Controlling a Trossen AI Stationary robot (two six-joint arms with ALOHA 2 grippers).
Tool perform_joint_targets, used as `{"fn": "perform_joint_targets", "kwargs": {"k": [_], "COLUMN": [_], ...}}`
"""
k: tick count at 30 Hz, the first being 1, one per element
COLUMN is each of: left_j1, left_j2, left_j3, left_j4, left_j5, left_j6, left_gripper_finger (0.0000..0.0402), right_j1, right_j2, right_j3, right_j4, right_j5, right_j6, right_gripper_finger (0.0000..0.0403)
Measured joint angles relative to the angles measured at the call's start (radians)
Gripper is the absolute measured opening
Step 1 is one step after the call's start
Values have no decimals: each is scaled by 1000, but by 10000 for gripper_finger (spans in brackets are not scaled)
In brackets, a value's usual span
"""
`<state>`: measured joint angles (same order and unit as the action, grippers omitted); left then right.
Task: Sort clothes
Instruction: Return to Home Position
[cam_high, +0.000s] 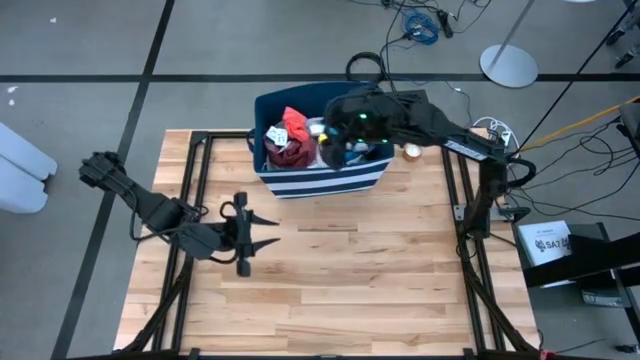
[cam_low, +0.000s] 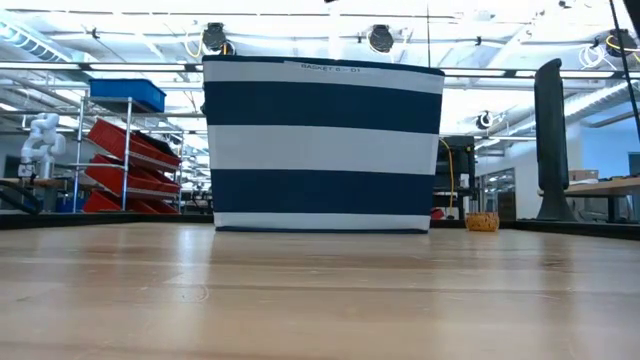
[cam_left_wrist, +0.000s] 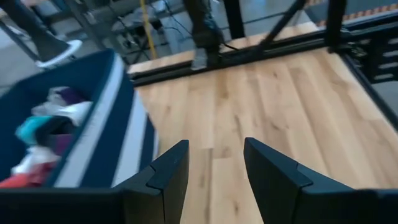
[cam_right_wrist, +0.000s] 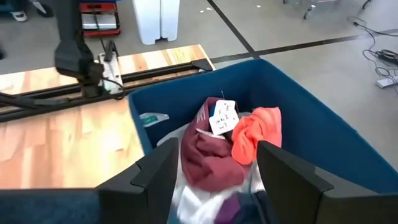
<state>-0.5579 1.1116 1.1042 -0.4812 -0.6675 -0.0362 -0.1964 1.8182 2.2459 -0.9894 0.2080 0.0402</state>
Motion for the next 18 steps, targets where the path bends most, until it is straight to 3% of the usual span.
{"fn": "perform_joint_targets", "kwargs": {"k": [7,18], "left_j1": [0,0], "left_j2": [-71,-220], "left_j3": [0,-2], "left_j4": [-14,-234], "left_j5": [-84,-90], "left_j6": [49,-42], "left_gripper_finger": [164,164], "right_j1": [34,98], "right_j2": [-130,-322], "right_j3": [0,-7], "right_j4": [-76,-262], "right_j5": [2,4], "right_j6": [3,51], "right_gripper_finger": [206,206]}}
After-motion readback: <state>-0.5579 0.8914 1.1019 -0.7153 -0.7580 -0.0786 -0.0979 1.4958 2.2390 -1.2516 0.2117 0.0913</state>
